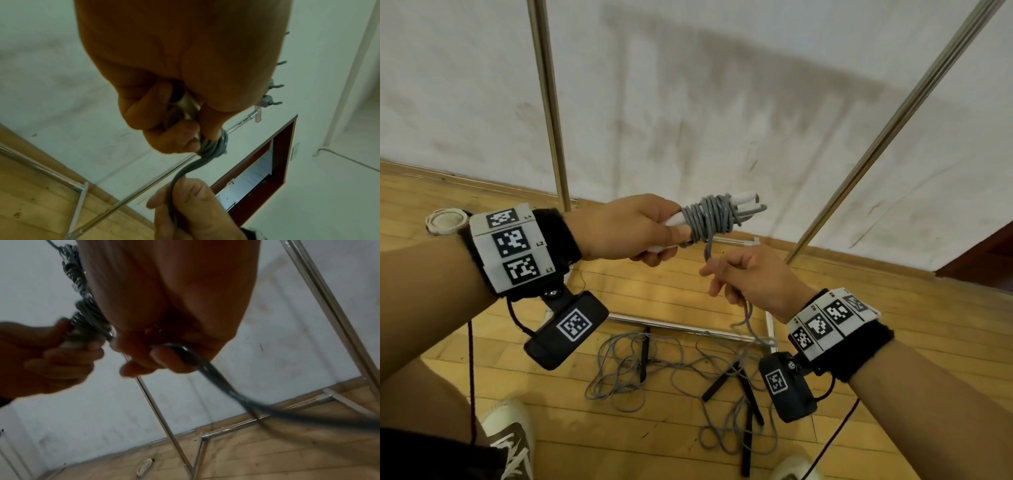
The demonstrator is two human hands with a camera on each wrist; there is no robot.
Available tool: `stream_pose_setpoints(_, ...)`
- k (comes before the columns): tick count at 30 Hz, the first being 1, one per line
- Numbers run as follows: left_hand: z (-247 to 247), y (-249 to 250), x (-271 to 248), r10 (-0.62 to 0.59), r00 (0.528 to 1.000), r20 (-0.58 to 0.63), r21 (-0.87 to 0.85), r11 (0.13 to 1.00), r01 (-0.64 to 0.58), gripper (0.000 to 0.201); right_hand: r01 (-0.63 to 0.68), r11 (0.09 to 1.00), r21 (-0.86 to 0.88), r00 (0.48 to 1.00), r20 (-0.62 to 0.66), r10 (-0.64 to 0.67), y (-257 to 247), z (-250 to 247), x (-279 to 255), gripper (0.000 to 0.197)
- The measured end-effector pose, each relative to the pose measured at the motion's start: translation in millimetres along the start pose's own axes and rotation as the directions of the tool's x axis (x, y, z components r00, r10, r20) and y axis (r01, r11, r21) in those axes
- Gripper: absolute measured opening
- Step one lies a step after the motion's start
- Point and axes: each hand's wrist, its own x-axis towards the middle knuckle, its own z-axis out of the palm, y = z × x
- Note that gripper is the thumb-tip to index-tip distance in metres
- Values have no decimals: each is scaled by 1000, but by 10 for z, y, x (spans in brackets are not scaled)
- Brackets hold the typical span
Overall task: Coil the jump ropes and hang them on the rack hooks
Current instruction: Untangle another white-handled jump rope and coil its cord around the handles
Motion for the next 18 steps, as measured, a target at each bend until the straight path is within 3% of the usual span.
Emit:
stream_pose_setpoints(3,-1,66,-56,18,995,101,-36,999,-14,24,21,992,-125,1000,-13,-23,30,-18,9,42)
stream_pose_setpoints(7,58,95,-139,15,966,258,73,997,-35,14,38,966,-255,998,49,-26,67,-59,40,19)
stream_pose_setpoints(9,99,85,-149,-17,954,299,133,991,-24,20,-27,986,-166,998,53,37,80,-115,64,40)
stream_pose_setpoints(10,122,78,-147,-40,948,316,161,987,-11,23,-57,987,-152,994,85,71,71,-136,65,40)
stream_pose_setpoints(11,149,64,-142,-63,938,342,182,983,0,24,-61,972,-227,993,89,83,67,-157,72,28)
stream_pose_setpoints(14,258,-1,-115,-133,912,388,271,962,25,21,151,849,-506,989,76,-130,31,-185,96,20)
stream_pose_setpoints(18,328,-77,-47,-216,926,309,350,931,100,22,107,715,-691,975,-67,-211,15,-248,181,41)
